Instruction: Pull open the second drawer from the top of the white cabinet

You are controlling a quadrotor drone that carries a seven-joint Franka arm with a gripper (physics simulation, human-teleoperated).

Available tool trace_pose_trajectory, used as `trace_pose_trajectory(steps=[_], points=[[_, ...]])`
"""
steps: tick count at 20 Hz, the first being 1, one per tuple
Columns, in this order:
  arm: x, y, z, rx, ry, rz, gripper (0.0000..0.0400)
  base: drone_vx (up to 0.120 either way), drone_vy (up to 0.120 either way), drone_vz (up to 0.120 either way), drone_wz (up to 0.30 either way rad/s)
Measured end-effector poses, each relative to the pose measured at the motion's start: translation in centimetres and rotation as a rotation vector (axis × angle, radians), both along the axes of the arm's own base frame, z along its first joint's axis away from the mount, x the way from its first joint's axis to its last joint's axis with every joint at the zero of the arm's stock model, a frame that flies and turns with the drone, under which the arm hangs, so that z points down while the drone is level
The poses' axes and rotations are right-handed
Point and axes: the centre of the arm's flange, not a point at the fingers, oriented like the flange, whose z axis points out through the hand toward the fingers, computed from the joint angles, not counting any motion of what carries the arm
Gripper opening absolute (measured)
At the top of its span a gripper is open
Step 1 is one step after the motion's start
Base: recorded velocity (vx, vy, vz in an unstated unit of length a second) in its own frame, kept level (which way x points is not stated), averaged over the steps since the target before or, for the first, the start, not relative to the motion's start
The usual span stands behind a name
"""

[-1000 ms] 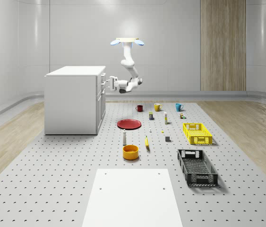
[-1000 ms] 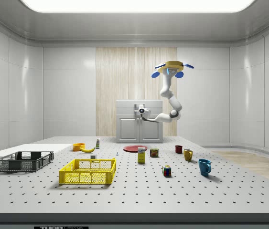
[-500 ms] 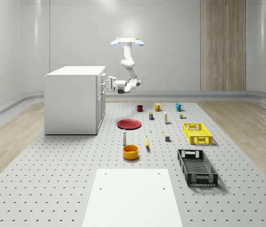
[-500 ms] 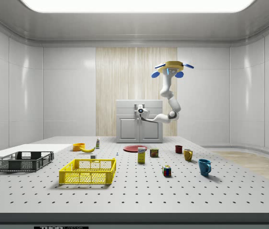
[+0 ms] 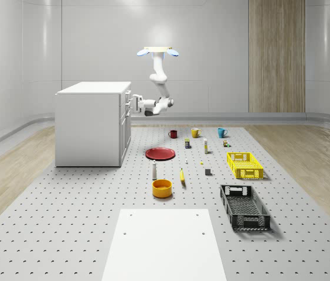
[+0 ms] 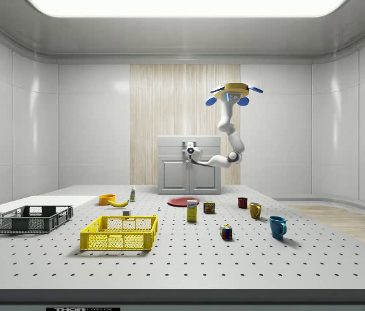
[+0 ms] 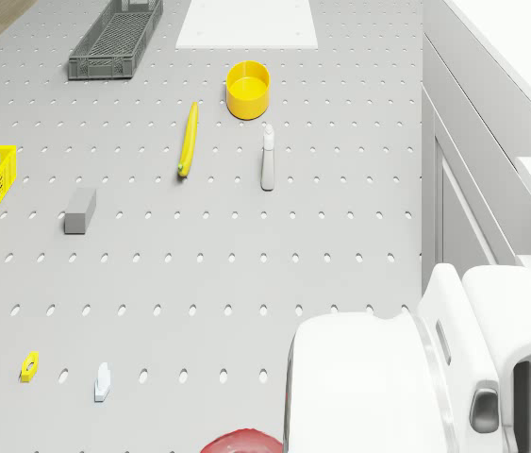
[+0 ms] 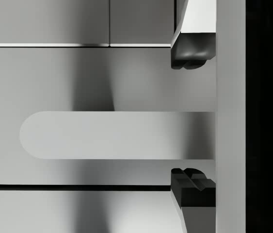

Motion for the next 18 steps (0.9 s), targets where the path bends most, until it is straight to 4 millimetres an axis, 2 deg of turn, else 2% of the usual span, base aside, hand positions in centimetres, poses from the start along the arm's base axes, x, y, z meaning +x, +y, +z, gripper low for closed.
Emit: trace_pose_trajectory(steps=[5, 6, 7, 9, 11, 12, 14, 15, 18], points=[[0.01, 0.38, 0.00, 0.000, 0.000, 0.000, 0.0300, 0.000, 0.000, 0.000, 0.000], [0.02, 0.42, 0.00, 0.000, 0.000, 0.000, 0.0284, 0.000, 0.000, 0.000, 0.000], [0.02, 0.45, 0.00, 0.000, 0.000, 0.000, 0.0244, 0.000, 0.000, 0.000, 0.000], [0.02, 0.49, -0.01, 0.000, 0.000, 0.000, 0.0187, 0.000, 0.000, 0.000, 0.000], [0.04, 0.52, -0.11, -0.001, -0.004, 0.000, 0.0166, 0.000, 0.000, 0.000, 0.000], [-0.05, 0.43, 0.53, -0.016, 0.039, 0.004, 0.0217, 0.000, 0.000, 0.000, 0.000], [-0.04, 0.45, 0.44, -0.022, 0.020, 0.005, 0.0202, 0.000, 0.000, 0.000, 0.000], [-0.06, 0.39, 0.54, -0.026, 0.033, 0.006, 0.0209, 0.000, 0.000, 0.000, 0.000], [0.00, 0.11, 0.08, -0.019, 0.001, 0.005, 0.0170, 0.000, 0.000, 0.000, 0.000]])
